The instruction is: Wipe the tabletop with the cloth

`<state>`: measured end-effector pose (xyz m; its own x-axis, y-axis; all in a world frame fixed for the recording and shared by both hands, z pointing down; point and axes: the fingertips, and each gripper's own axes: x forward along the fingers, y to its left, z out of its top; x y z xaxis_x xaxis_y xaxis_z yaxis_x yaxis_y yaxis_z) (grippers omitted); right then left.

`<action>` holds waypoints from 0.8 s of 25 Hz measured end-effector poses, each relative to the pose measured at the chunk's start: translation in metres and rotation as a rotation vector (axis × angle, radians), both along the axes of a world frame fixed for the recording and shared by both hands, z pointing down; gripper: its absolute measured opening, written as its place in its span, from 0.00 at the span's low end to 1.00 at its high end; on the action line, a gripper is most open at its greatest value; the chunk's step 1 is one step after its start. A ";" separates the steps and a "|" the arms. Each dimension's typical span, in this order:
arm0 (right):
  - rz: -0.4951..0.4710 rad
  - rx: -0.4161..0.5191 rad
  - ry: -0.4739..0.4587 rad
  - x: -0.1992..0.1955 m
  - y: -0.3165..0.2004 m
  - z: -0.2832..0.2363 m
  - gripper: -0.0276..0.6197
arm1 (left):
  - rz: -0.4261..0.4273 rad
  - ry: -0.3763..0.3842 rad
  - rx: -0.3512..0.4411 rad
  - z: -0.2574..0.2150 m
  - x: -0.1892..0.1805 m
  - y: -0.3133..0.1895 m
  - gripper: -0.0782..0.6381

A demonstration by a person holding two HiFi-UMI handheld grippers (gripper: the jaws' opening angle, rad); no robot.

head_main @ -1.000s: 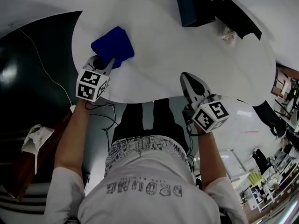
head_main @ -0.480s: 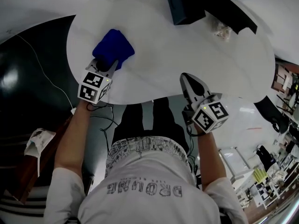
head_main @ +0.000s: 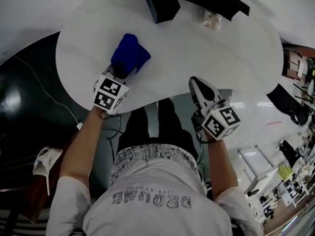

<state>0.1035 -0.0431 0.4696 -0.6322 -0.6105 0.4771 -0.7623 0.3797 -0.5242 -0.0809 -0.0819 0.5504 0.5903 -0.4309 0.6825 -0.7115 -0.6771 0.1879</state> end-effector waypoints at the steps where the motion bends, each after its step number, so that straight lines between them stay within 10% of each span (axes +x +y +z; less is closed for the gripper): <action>1: 0.014 -0.001 0.001 0.009 0.001 0.000 0.05 | 0.018 0.004 -0.001 0.000 0.012 -0.001 0.20; 20: 0.264 -0.013 0.001 0.154 0.024 0.007 0.05 | 0.342 0.053 -0.007 -0.002 0.219 -0.004 0.20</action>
